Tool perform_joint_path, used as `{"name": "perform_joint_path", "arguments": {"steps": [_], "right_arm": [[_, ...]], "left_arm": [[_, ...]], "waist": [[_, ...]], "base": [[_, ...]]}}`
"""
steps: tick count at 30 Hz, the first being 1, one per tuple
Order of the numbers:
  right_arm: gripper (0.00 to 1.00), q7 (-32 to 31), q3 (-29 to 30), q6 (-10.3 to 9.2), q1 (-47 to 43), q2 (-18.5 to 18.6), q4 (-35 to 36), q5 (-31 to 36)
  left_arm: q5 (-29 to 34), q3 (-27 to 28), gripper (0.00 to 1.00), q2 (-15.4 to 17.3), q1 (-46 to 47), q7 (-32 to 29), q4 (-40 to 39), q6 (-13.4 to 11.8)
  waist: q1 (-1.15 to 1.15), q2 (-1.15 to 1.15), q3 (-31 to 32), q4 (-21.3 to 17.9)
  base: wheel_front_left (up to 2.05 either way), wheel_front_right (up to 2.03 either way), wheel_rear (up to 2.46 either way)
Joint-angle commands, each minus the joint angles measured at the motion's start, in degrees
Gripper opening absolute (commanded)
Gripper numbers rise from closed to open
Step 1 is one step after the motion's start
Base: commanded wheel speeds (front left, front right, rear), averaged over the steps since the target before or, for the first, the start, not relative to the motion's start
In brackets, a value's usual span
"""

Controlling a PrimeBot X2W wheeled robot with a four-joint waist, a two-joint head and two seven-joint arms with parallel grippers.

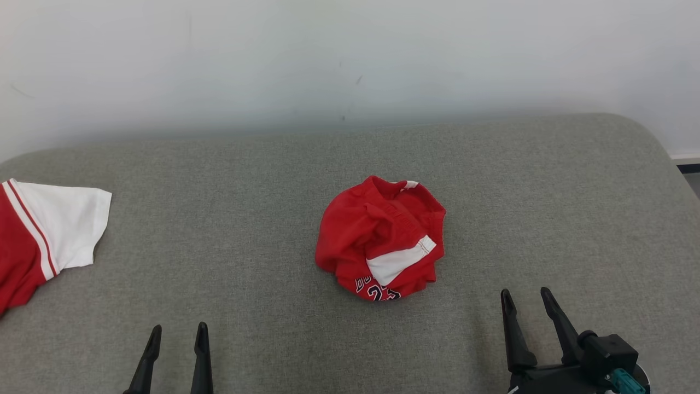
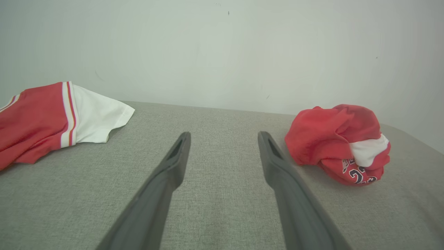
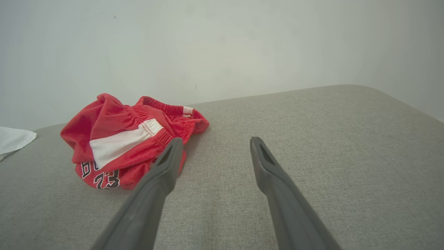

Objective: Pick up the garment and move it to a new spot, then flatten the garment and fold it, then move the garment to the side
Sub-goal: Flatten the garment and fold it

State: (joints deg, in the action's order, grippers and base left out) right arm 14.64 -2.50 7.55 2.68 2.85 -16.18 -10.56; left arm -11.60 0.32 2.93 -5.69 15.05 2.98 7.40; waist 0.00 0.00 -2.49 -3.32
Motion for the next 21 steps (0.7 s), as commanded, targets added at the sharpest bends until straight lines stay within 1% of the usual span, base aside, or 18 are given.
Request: {"name": "perform_joint_path", "arguments": {"steps": [1, 11, 14, 16, 19, 20, 21], "right_arm": [[1.0, 0.0, 0.0, -0.12, 0.8, 0.1, 0.0, -0.2], [1.0, 0.1, -0.2, -0.12, 1.2, 0.1, -0.1, -0.2], [1.0, 0.1, -0.5, -0.12, 1.6, 0.0, -0.3, -0.4], [1.0, 0.1, -0.9, -0.12, 1.9, 0.0, -0.4, -0.5], [1.0, 0.0, -1.5, -0.12, 2.2, 0.0, -0.5, -0.8], [1.0, -0.1, -1.6, -0.12, 2.5, 0.1, -0.5, -1.1], [1.0, 0.0, -1.7, -0.12, 2.7, 0.1, -0.6, -1.1]], "left_arm": [[0.1, -0.2, 1.0, 0.0, 0.6, 0.2, 0.1, 0.1], [-1.0, -2.3, 1.0, 1.5, 1.6, 0.2, 1.2, 0.1], [-3.1, -3.7, 1.0, 1.7, 3.1, 0.2, 0.5, 0.1], [-4.0, -5.1, 1.0, 2.8, 4.3, 0.2, 0.2, 0.1], [-4.8, -9.0, 1.0, 4.7, 7.2, 0.2, 0.9, 0.1], [-5.8, -12.9, 1.0, 6.5, 10.4, -1.0, 1.6, 0.1], [-6.1, -14.8, 1.0, 7.7, 12.4, -1.8, 2.0, 0.1]], "waist": [[0.0, 0.0, -0.4, 0.0], [0.0, 0.0, -1.3, 0.0], [0.0, 0.0, -1.7, -0.3], [0.0, 0.0, -2.0, -0.9], [0.0, 0.0, -2.5, -2.6], [0.0, 0.0, -2.9, -4.1], [0.0, 0.0, -3.1, -5.0]], "base": [[0.0, 0.0, 0.0], [0.0, 0.0, 0.0], [0.0, 0.0, 0.0], [0.0, 0.0, 0.0], [0.0, 0.0, 0.0], [0.0, 0.0, 0.0], [0.0, 0.0, 0.0]]}}
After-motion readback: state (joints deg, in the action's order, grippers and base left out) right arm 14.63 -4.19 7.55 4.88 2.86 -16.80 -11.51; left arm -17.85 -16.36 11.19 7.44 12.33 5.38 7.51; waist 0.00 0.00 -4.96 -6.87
